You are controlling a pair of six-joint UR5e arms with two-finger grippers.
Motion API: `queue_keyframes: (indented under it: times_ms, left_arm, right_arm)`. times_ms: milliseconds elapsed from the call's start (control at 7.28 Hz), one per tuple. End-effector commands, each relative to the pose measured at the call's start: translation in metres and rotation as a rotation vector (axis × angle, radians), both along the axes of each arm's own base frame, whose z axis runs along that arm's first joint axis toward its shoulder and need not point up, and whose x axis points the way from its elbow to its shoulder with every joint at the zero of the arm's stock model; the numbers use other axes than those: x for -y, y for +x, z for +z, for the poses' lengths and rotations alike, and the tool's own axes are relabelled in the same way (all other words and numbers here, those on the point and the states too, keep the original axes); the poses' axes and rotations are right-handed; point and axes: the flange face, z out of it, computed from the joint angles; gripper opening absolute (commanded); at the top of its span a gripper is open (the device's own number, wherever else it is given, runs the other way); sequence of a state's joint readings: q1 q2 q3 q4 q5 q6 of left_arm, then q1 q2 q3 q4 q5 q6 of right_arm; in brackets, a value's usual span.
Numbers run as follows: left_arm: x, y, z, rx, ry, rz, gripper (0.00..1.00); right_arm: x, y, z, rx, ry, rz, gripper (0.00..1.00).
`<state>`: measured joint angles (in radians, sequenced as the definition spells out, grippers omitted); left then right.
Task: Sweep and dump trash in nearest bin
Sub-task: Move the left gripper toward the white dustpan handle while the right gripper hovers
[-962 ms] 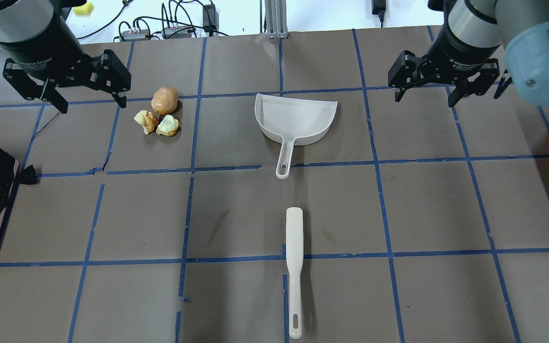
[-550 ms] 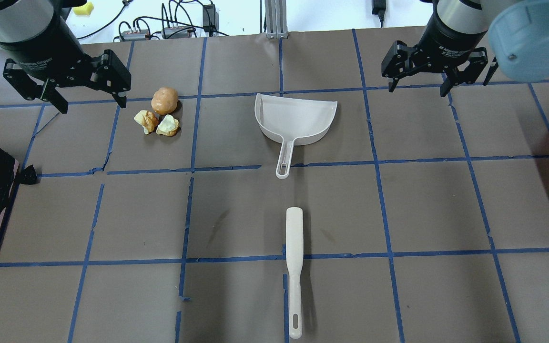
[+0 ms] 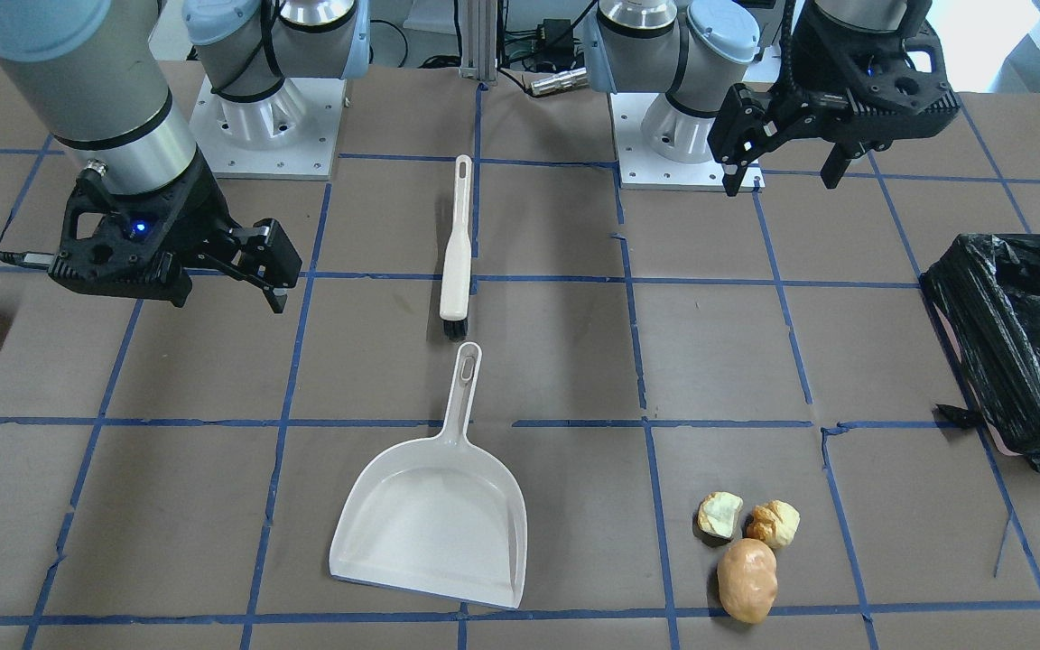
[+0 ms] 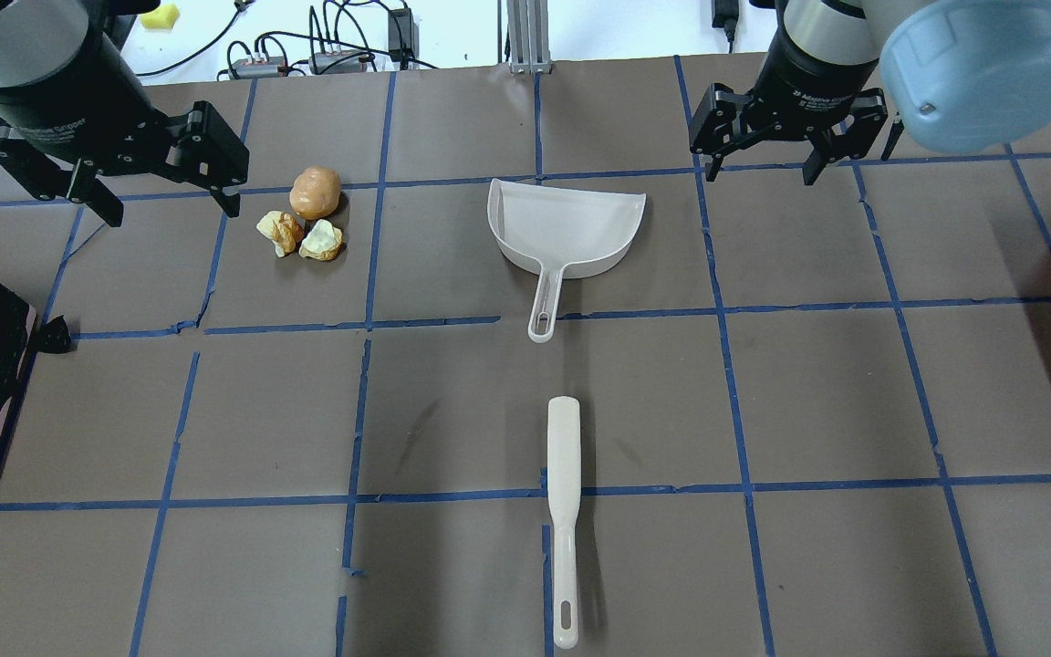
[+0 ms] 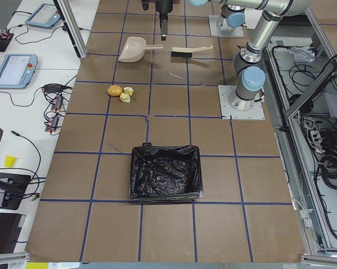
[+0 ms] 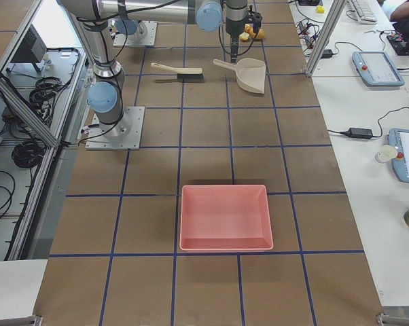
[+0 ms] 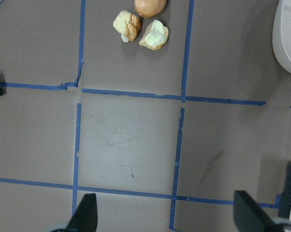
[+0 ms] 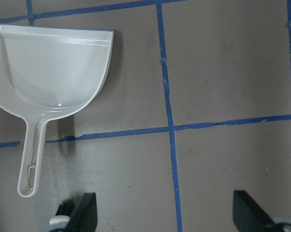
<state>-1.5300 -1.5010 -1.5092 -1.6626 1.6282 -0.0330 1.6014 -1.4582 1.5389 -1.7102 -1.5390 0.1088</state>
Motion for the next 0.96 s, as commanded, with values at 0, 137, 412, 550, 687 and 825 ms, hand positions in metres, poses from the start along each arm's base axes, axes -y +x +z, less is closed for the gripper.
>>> queue_keyframes:
  times_ms: [0, 137, 412, 550, 687, 825]
  left_arm:
    - [-0.002, -0.002, 0.002, -0.004, 0.001, -0.011, 1.0]
    - [-0.001, -0.001, -0.004, 0.004, 0.029, -0.011, 1.0]
    - [-0.004, -0.003, -0.002, -0.003, 0.032, -0.012, 1.0]
    - [-0.002, -0.006, -0.006, -0.01, 0.044, -0.02, 1.0]
    - [-0.002, -0.031, -0.019, -0.047, 0.062, -0.064, 1.0]
    - [-0.006, -0.054, -0.041, -0.047, 0.094, -0.111, 1.0]
  right_arm:
    - [-0.005, 0.002, 0.003, 0.0, 0.005, 0.001, 1.0]
    - [-0.005, 0.003, 0.001, 0.002, 0.013, 0.003, 1.0]
    - [-0.006, 0.003, -0.001, 0.003, 0.018, -0.001, 1.0]
    - [-0.006, 0.003, -0.002, 0.002, 0.019, -0.002, 1.0]
    - [-0.005, 0.002, -0.003, 0.001, 0.02, -0.002, 1.0]
    - [-0.006, 0.003, -0.003, 0.001, 0.022, -0.002, 1.0]
